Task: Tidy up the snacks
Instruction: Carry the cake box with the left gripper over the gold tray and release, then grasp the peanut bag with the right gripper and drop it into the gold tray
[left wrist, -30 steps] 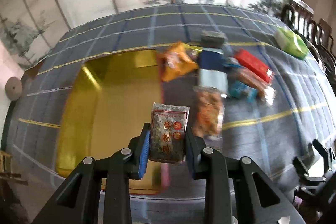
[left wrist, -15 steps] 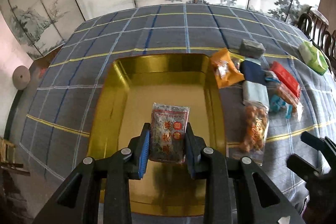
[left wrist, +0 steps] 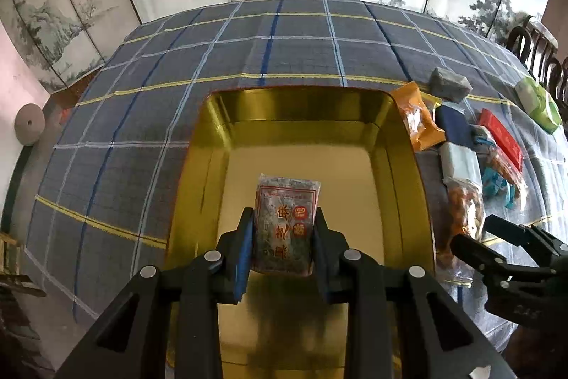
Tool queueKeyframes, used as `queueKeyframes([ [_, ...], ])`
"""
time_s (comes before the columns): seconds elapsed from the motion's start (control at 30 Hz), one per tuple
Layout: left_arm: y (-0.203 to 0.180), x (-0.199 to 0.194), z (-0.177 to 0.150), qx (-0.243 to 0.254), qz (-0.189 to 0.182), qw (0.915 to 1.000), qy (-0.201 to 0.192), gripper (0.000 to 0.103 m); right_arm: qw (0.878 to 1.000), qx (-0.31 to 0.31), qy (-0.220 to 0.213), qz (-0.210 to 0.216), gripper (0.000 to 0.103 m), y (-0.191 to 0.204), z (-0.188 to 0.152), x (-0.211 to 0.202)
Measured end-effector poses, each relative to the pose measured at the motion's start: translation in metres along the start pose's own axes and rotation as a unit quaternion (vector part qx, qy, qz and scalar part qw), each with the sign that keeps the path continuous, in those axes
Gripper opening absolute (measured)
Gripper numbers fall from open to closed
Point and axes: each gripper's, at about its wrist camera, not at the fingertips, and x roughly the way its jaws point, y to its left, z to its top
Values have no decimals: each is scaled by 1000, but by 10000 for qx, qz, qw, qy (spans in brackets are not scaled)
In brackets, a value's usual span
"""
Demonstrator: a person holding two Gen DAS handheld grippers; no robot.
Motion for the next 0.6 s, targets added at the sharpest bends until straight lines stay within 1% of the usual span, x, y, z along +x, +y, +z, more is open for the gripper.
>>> queueKeyframes([
  [0.1,4,6,3,7,18,10000,29,27,9999,-25,-5,-120,79,1,2,5],
  [0.3,12,16,7,-43,148,9999,26,27,9994,-45,-21,-332,66,4,9,8],
  [0.37,14,17,9,-47,225,9997,-41,27,9992,-83,-22,-400,65,6,9,9],
  [0.47,16,19,11,-59,277,9996,-26,27,9984,-179,-28,-535,65,10,9,11],
  [0.6,20,15,4,-187,105,9998,0,38,9973,-322,-61,-650,65,13,9,14],
])
